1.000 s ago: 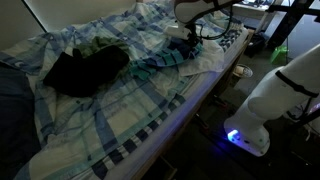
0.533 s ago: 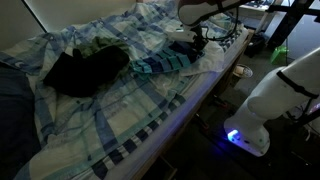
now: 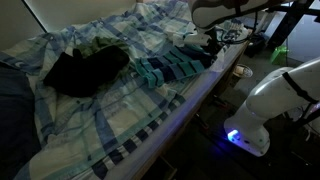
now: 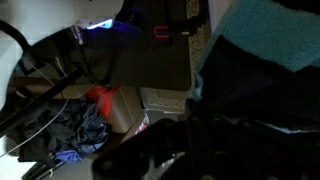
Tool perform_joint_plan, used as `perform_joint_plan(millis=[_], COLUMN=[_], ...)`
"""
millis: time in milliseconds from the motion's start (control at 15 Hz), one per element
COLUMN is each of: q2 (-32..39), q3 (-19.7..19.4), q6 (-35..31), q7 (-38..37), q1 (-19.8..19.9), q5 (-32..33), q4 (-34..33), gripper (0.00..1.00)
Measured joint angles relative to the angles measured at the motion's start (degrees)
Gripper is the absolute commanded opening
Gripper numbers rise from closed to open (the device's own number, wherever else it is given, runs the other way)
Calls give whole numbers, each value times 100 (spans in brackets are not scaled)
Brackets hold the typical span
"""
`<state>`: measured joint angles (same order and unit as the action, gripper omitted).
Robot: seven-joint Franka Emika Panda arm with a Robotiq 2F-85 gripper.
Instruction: Unfold the blue towel.
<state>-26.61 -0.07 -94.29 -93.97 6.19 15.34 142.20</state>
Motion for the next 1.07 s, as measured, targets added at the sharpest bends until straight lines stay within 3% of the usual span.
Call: perform_joint_plan(millis=[533, 600, 667, 1067], q2=[-483, -484, -483, -423], q3=[-184, -206, -228, -306], q6=[129, 129, 129, 129], q7=[28, 29, 29, 29], q1=[578, 618, 644, 752], q5=[221, 240, 243, 243], q4=[95, 96, 100, 121], gripper=[2, 28, 29, 73])
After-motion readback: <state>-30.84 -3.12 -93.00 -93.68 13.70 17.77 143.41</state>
